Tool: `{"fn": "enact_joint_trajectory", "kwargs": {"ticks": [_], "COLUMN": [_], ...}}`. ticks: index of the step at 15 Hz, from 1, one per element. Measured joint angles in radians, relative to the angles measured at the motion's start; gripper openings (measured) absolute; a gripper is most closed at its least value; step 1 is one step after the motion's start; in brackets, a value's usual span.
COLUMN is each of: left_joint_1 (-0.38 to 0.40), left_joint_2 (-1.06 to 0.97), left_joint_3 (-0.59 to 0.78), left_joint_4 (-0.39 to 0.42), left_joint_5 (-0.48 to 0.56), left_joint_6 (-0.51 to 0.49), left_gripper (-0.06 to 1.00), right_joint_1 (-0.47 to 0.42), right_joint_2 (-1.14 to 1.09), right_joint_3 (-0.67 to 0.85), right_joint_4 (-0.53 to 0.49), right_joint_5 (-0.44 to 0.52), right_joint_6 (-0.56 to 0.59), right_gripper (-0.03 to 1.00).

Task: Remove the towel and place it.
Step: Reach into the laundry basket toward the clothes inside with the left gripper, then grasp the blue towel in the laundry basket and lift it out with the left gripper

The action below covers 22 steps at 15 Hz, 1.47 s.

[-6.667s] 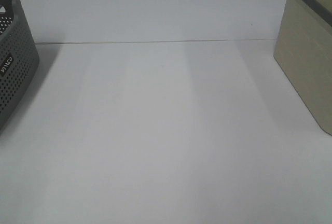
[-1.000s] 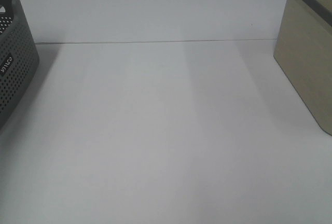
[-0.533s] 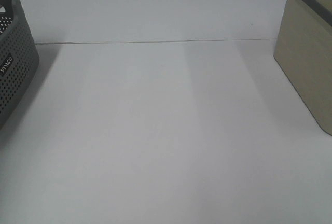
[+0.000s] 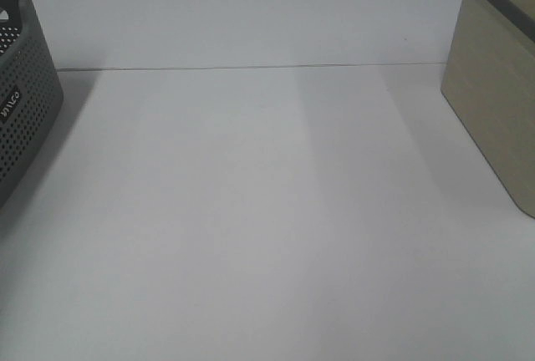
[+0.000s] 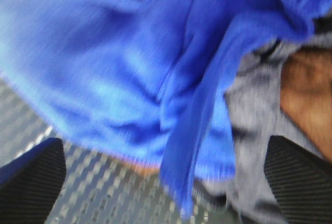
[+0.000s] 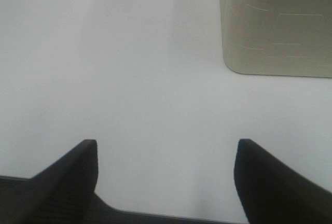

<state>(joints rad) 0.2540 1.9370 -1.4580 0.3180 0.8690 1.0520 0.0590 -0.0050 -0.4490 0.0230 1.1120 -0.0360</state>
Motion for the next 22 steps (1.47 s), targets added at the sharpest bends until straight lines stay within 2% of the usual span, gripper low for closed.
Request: {"fn": "enact_joint_trajectory", "kwargs": {"ticks": [4, 6, 8, 10, 11, 13, 15, 19, 21, 22], "left_joint_1": [-0.012, -0.012, -0.012, -0.012, -0.012, -0.012, -0.012, -0.012, -0.012, -0.012], "left_joint_2": [0.059, 0.071, 0.089, 0.101, 0.101, 0.101, 0.101, 0.101, 0.101, 0.101], "left_joint_3": [-0.001, -0.001, -0.001, -0.002, -0.004, -0.028, -0.057, -0.064, -0.065, -0.065], "left_joint_4": [0.000, 0.000, 0.000, 0.000, 0.000, 0.001, 0.001, 0.010, 0.003, -0.004], "left_joint_5": [-0.015, -0.015, -0.015, -0.015, -0.015, -0.011, -0.009, -0.007, 0.030, 0.037], "left_joint_6": [0.000, 0.000, 0.003, 0.012, 0.013, 0.015, -0.021, -0.090, -0.090, -0.090], "left_gripper": [0.96, 0.91, 0.80, 0.62, 0.57, 0.32, 0.15, 0.11, 0.00, 0.00], "right_joint_1": [0.000, 0.000, 0.000, 0.000, 0.000, 0.000, 0.000, 0.000, 0.000, 0.000], "right_joint_2": [0.000, 0.000, 0.000, 0.000, 0.000, 0.000, 0.000, 0.000, 0.000, 0.000], "right_joint_3": [0.000, 0.000, 0.000, 0.000, 0.000, 0.000, 0.000, 0.000, 0.000, 0.000], "right_joint_4": [0.000, 0.000, 0.000, 0.000, 0.000, 0.000, 0.000, 0.000, 0.000, 0.000], "right_joint_5": [0.000, 0.000, 0.000, 0.000, 0.000, 0.000, 0.000, 0.000, 0.000, 0.000], "right_joint_6": [0.000, 0.000, 0.000, 0.000, 0.000, 0.000, 0.000, 0.000, 0.000, 0.000], "right_gripper": [0.73, 0.73, 0.73, 0.73, 0.73, 0.73, 0.73, 0.73, 0.73, 0.73]}}
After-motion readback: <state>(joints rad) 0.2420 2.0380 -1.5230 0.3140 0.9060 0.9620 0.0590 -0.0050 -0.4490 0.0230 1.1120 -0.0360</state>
